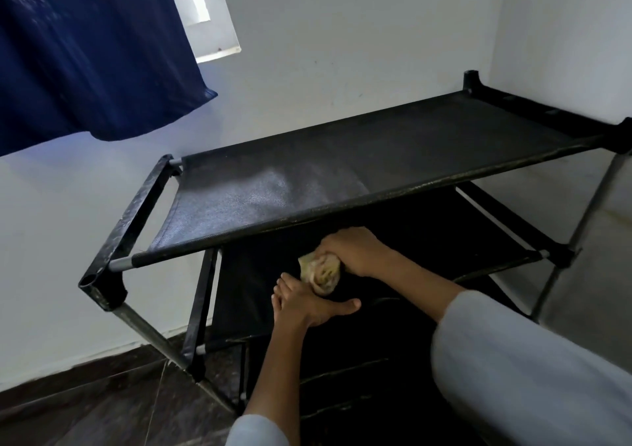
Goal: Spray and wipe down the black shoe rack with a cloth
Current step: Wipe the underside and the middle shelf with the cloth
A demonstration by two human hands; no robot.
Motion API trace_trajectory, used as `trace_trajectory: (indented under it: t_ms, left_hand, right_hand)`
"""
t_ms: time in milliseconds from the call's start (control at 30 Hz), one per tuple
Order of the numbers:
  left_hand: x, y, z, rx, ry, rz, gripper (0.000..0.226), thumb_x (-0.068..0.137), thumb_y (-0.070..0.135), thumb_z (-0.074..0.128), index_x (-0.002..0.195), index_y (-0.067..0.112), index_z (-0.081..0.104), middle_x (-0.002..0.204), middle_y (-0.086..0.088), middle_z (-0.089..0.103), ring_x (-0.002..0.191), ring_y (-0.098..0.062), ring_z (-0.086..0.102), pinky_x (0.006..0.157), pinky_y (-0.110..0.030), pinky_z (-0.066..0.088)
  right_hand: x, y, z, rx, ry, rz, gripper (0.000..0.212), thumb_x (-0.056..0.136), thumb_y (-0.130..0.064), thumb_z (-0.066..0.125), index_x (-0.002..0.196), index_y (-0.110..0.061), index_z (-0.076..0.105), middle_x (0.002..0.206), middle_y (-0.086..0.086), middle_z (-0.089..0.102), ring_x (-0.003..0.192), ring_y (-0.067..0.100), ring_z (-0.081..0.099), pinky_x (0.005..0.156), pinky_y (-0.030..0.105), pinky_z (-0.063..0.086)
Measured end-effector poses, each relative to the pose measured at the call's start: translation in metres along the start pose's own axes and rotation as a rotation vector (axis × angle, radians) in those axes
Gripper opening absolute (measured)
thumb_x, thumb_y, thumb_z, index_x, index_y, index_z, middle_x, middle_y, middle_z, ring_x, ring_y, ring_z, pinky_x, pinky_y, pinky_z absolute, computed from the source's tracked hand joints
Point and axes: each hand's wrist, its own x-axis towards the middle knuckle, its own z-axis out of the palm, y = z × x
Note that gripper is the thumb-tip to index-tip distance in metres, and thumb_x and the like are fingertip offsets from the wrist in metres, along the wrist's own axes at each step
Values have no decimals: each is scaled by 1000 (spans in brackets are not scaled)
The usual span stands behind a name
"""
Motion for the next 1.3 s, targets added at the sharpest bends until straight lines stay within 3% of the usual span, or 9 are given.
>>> trace_trajectory:
  t_ms: [133, 300, 433, 533, 633, 733, 900, 1133, 1300]
  left_hand:
    - [-3, 2, -1, -16, -7, -5, 144, 59, 63, 76, 143, -5, -20, 156, -16, -17, 145, -24, -15, 118, -35, -5]
    - [-1, 1, -2, -44, -2, 3, 142, 60, 62, 76, 144, -4, -18, 156, -15, -16, 145, -25, -13, 119, -36, -3]
    - [6, -2, -2, -61, -17, 11, 143, 60, 62, 76, 143, -5, -19, 156, -15, -16, 145, -26, -13, 119, -37, -4]
    - [8, -3, 0, -70, -11, 3, 145, 57, 63, 77, 143, -4, -20, 156, -15, -16, 145, -25, -14, 119, -37, -4]
    - [4, -1, -1, -59, -3, -3, 145, 57, 64, 77, 144, -3, -19, 157, -14, -15, 145, -25, -13, 119, -37, -2]
    - [-2, 1, -2, -21, 8, -10, 144, 58, 65, 75, 144, -5, -17, 157, -16, -12, 145, -26, -10, 119, -36, -1]
    - [-7, 3, -3, 21, 9, -19, 145, 57, 66, 76, 144, -5, -16, 157, -16, -10, 146, -27, -7, 119, -37, 1]
    - [-11, 4, -4, -45, 19, -24, 140, 61, 62, 76, 146, -1, -16, 157, -16, -11, 145, -30, -10, 119, -41, -1]
    - [-16, 12, -2, -166, 99, -37, 140, 57, 45, 86, 148, 4, -12, 157, -17, 1, 145, -32, 0, 119, -45, 7]
  right_hand:
    - [-58, 23, -14, 51, -119, -69, 36, 89, -18, 55, 122, -31, 59, 120, -4, 60, 109, 18, 56, 77, 28, 41]
    - [-65, 50, -12, 26, -27, 62, 35, 90, -23, 56, 122, -33, 59, 122, -8, 58, 112, 16, 56, 75, 25, 38]
    - [-6, 51, -4, 67, 119, 364, 26, 92, -41, 47, 105, -26, 63, 104, 2, 63, 102, 25, 61, 82, 34, 47]
    - [25, 31, -5, 86, 217, 508, 32, 96, -38, 38, 119, -22, 54, 117, 7, 57, 109, 29, 55, 89, 42, 45]
    - [28, 21, -6, 128, 249, 413, 33, 97, -38, 36, 122, -21, 52, 121, 5, 56, 113, 26, 53, 90, 40, 40]
    - [7, 27, -6, 90, 57, 213, 28, 92, -45, 45, 107, -31, 65, 108, 1, 65, 103, 24, 61, 84, 35, 45]
    - [-63, 44, -14, 85, -130, -61, 31, 89, -22, 56, 117, -32, 64, 121, -5, 62, 109, 20, 58, 77, 28, 42]
    - [-106, 98, -27, 110, -102, 138, 26, 88, -31, 56, 113, -32, 63, 119, -4, 60, 111, 21, 58, 85, 33, 47]
    - [-88, 98, -17, 23, -20, 373, 39, 90, -28, 57, 128, -31, 51, 128, 4, 51, 113, 30, 55, 87, 40, 44]
